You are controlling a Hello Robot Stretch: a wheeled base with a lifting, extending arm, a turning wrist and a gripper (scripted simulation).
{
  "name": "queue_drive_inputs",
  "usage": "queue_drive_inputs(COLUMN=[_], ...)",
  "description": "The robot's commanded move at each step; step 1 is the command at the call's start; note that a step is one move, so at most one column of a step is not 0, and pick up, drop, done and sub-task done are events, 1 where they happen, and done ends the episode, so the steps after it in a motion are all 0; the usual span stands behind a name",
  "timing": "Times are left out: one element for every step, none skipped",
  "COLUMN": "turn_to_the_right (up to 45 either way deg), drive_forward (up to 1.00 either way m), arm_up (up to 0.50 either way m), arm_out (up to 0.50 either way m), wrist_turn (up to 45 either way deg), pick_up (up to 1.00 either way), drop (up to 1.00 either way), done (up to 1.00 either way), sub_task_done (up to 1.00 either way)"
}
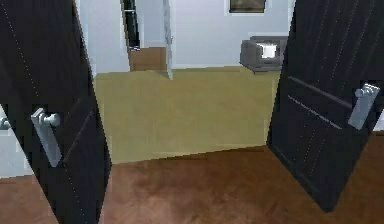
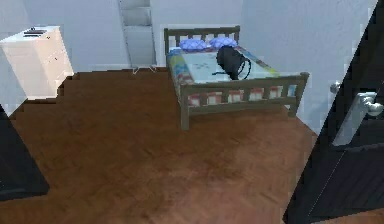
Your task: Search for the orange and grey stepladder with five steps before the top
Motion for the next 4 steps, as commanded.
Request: queue_drive_inputs(turn_to_the_right=[0.0,-9.0,0.0,-9.0], drive_forward=[0.65,0.0,1.0,0.0], arm_up=[0.0,0.0,0.0,0.0], arm_out=[0.0,0.0,0.0,0.0], wrist_turn=[0.0,0.0,0.0,0.0], pick_up=[0.0,0.0,0.0,0.0], drop=[0.0,0.0,0.0,0.0], done=[0.0,0.0,0.0,0.0], sub_task_done=[0.0,0.0,0.0,0.0])
